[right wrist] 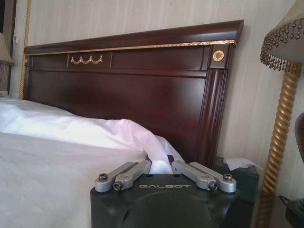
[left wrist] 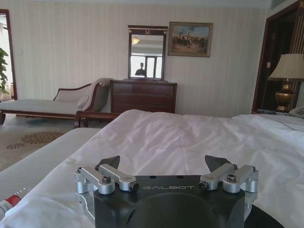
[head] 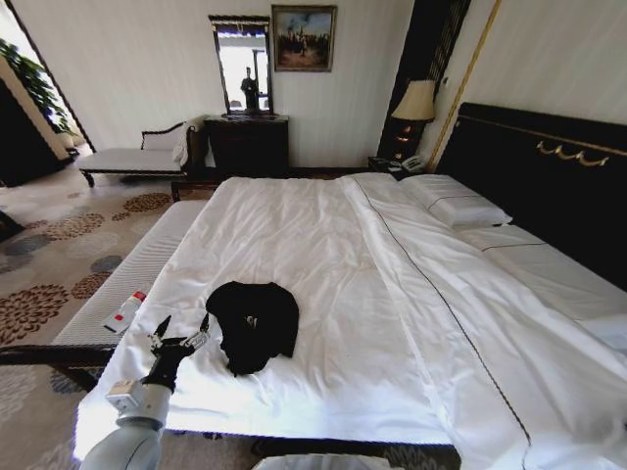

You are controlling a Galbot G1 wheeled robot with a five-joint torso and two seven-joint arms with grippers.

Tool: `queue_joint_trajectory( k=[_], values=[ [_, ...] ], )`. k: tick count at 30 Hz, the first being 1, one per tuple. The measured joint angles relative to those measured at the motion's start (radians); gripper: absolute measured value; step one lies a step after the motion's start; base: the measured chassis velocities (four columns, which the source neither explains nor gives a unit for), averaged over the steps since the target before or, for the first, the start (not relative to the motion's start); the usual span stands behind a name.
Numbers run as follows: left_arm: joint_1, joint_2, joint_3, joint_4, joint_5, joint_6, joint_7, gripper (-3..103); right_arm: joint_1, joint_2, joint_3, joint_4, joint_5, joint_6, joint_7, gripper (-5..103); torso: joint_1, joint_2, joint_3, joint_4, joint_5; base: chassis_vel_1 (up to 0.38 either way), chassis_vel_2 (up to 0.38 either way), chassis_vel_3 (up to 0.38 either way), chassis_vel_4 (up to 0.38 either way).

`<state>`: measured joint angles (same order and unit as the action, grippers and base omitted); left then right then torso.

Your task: Fold the clothes on the bed.

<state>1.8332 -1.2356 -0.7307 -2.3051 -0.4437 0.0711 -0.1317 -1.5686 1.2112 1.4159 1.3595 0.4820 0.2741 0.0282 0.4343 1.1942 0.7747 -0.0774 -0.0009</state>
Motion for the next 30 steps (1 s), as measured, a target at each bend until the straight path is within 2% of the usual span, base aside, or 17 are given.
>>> queue_joint_trajectory(
  k=[7,8,10,11,12,14,18,19,21,23,26,27,30],
  values=[
    [0.010,-0.013,-0.009,-0.005,0.000,-0.003,0.002,100,0.014,0.002,-0.013,-0.011,0.008,0.005,0.005,1,0.000,0.000,0.000,-0.0005,-0.0002,0.000,0.000,0.000,0.000],
    [0.011,-0.014,-0.010,-0.005,0.000,-0.005,0.003,100,0.013,0.008,-0.013,-0.010,0.011,0.005,0.007,6,0.000,0.000,0.000,-0.0010,-0.0004,0.000,0.000,0.000,0.000],
    [0.012,-0.014,-0.011,-0.005,0.000,-0.005,0.003,100,0.013,0.009,-0.013,-0.010,0.011,0.004,0.008,6,0.000,0.000,0.000,-0.0012,-0.0004,0.000,0.000,0.000,0.000],
    [0.012,-0.016,-0.010,-0.005,0.000,-0.005,0.003,100,0.010,0.017,-0.013,-0.008,0.015,0.003,0.009,16,0.000,0.000,0.000,-0.0015,-0.0005,0.000,0.000,0.000,0.000],
    [0.011,-0.017,-0.010,-0.005,0.000,-0.005,0.003,100,0.007,0.021,-0.013,-0.007,0.016,0.003,0.010,22,0.000,0.000,0.000,-0.0017,-0.0005,0.000,0.000,0.000,0.000],
    [0.010,-0.017,-0.008,-0.006,0.000,-0.005,0.003,100,0.004,0.023,-0.012,-0.007,0.017,0.003,0.011,22,0.000,0.000,0.000,-0.0016,-0.0004,0.000,0.000,0.000,0.000],
    [0.007,-0.016,-0.005,-0.007,0.001,-0.005,0.003,100,-0.006,0.024,-0.006,-0.005,0.025,0.003,0.011,44,0.000,0.000,0.000,0.0000,0.0000,0.000,0.000,0.000,0.000],
    [0.007,-0.016,-0.005,-0.007,0.001,-0.005,0.003,100,-0.006,0.024,-0.006,-0.005,0.025,0.003,0.011,44,0.000,0.000,0.000,0.0000,0.0000,0.000,0.000,0.000,0.000],
    [0.006,-0.015,-0.004,-0.007,0.001,-0.005,0.003,100,-0.009,0.023,-0.002,-0.001,0.027,0.003,0.011,54,0.000,0.000,0.000,0.0001,0.0000,0.000,0.000,0.000,0.000],
    [0.006,-0.015,-0.004,-0.007,0.001,-0.005,0.003,100,-0.010,0.023,-0.002,0.000,0.028,0.003,0.011,54,0.000,0.000,0.000,0.0001,0.0001,0.000,0.000,0.000,0.000],
    [0.006,-0.015,-0.003,-0.007,0.001,-0.005,0.003,100,-0.018,0.031,-0.002,0.015,0.029,0.003,0.009,71,0.000,0.000,0.000,0.0002,0.0001,0.000,0.000,0.000,0.000],
    [0.006,-0.015,-0.003,-0.007,0.001,-0.005,0.003,100,-0.020,0.035,-0.004,0.022,0.029,0.003,0.008,71,0.000,0.000,0.000,0.0000,0.0001,0.000,0.000,0.000,0.000],
    [0.008,-0.016,-0.003,-0.007,0.001,-0.005,0.003,100,-0.025,0.044,-0.013,0.040,0.035,0.009,-0.002,82,0.000,0.000,0.000,0.0001,0.0001,0.000,0.000,0.000,0.000]
  ],
)
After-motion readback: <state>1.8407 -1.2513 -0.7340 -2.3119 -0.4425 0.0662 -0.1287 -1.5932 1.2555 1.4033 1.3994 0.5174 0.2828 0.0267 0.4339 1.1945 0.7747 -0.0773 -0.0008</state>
